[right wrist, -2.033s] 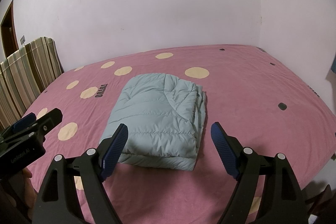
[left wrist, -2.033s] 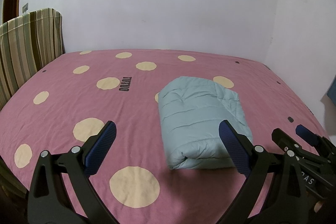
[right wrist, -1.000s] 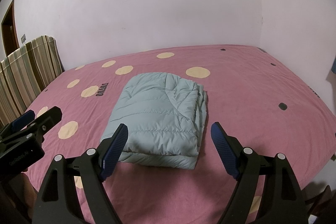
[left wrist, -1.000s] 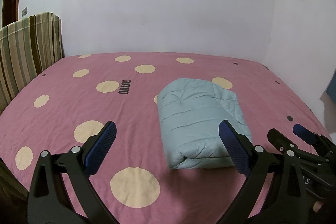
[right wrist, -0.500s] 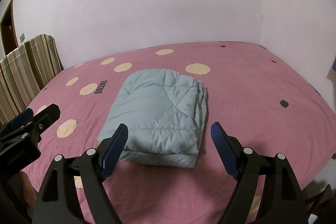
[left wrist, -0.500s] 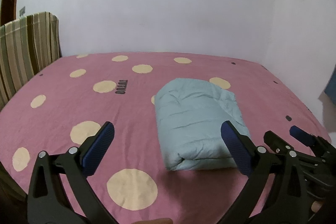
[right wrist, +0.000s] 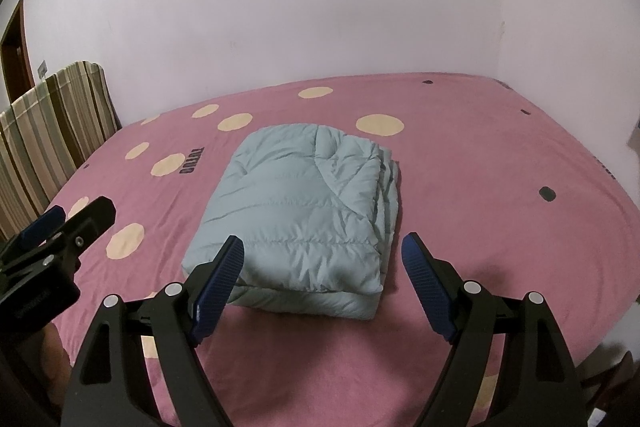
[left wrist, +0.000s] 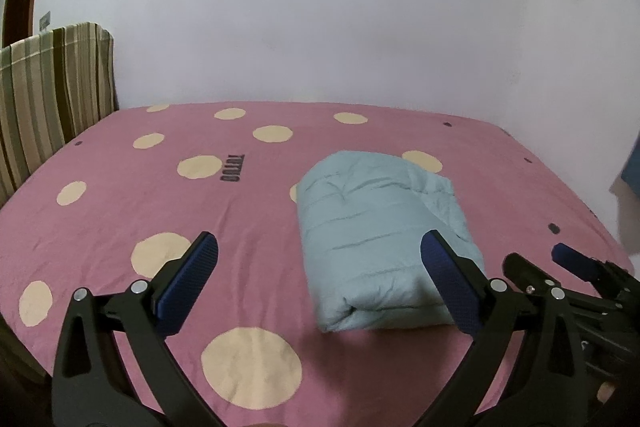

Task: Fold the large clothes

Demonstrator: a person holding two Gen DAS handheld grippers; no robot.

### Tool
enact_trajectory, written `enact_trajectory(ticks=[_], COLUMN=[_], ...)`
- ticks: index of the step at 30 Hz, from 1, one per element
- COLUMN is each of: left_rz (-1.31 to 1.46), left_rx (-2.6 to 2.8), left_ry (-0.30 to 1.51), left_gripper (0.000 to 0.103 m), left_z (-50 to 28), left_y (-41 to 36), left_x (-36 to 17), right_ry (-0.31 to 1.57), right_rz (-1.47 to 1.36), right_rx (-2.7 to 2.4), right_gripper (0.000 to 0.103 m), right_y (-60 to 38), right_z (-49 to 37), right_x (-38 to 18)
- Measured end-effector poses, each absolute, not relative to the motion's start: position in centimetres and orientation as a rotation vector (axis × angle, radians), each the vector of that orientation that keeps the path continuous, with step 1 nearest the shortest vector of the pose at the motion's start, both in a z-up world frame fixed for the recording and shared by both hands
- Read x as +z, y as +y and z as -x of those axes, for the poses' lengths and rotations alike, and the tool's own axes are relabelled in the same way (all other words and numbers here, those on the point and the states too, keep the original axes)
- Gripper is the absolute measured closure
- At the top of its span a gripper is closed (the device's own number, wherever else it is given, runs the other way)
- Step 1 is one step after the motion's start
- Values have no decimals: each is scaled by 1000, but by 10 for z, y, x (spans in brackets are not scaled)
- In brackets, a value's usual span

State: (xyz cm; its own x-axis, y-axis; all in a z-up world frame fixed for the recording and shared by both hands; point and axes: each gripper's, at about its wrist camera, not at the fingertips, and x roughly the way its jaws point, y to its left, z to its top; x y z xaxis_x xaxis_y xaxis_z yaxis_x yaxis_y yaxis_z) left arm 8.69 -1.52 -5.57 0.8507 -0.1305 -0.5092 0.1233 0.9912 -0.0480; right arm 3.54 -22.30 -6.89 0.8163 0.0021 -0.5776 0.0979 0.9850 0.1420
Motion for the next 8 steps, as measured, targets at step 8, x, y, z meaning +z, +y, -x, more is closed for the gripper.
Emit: enact_trajectory(ticks=[8], left_rz=[88], left_rx=[74], left_ry=[656], left_gripper=[2], left_z=[-147], left_y=[55], left_x=[-89], right_ry=[594], right_rz=[-178], right_rx=[-148], right_gripper=[23], right_y=[-267], right_z=[-50], right_x=[-76])
